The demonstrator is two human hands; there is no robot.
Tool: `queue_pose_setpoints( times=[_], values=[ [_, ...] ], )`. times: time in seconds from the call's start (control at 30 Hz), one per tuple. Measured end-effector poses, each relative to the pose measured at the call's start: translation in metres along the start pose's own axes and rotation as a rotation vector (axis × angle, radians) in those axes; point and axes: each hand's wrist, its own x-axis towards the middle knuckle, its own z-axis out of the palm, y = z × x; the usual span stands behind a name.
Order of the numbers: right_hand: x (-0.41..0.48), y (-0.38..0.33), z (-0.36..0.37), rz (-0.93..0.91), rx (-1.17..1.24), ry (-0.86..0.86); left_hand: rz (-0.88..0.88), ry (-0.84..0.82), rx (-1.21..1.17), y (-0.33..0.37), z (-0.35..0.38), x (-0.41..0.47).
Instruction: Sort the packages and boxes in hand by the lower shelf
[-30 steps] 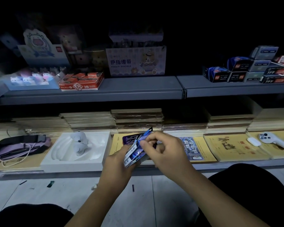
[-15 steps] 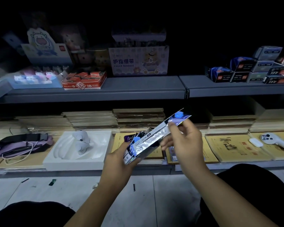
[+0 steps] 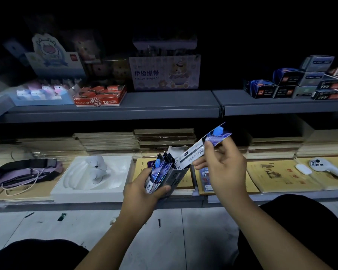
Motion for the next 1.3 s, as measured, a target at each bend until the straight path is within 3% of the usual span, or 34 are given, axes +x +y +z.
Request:
queue_pose_setpoints(
  times=[0.3, 0.43, 0.5, 0.63, 0.7, 1.0, 1.13, 1.3],
  values=[
    [-0.005, 0.021, 0.009, -0.097, -0.348, -0.231, 0.071, 0.013, 0.026, 0.011, -0.003, -0.004],
    [-0.005, 0.025, 0.007, 0.045, -0.511, -0.343, 0.102, 0.017, 0.038, 0.011, -0.003, -0.005],
    [-0.005, 0.023, 0.005, 0.110, -0.475, -0.364, 0.112, 0.009, 0.068, 0.009, -0.003, -0.005],
    [-0.001, 0.013, 0.002, 0.078, -0.313, -0.170, 0.128, 0.008, 0.113, 0.006, -0.003, -0.004],
    [-0.001, 0.010, 0.000, 0.083, -0.295, -0.154, 0.147, 0.013, 0.131, 0.004, -0.002, -0.003],
    [-0.010, 0.014, 0.008, 0.099, -0.424, -0.312, 0.196, 0.011, 0.194, -0.003, 0.001, -0.002],
    [-0.010, 0.007, 0.007, 0.228, -0.468, -0.388, 0.208, 0.010, 0.205, -0.005, -0.001, -0.001],
    [-0.005, 0.006, 0.006, 0.451, -0.315, -0.444, 0.232, -0.004, 0.205, -0.006, 0.002, -0.001]
  ],
)
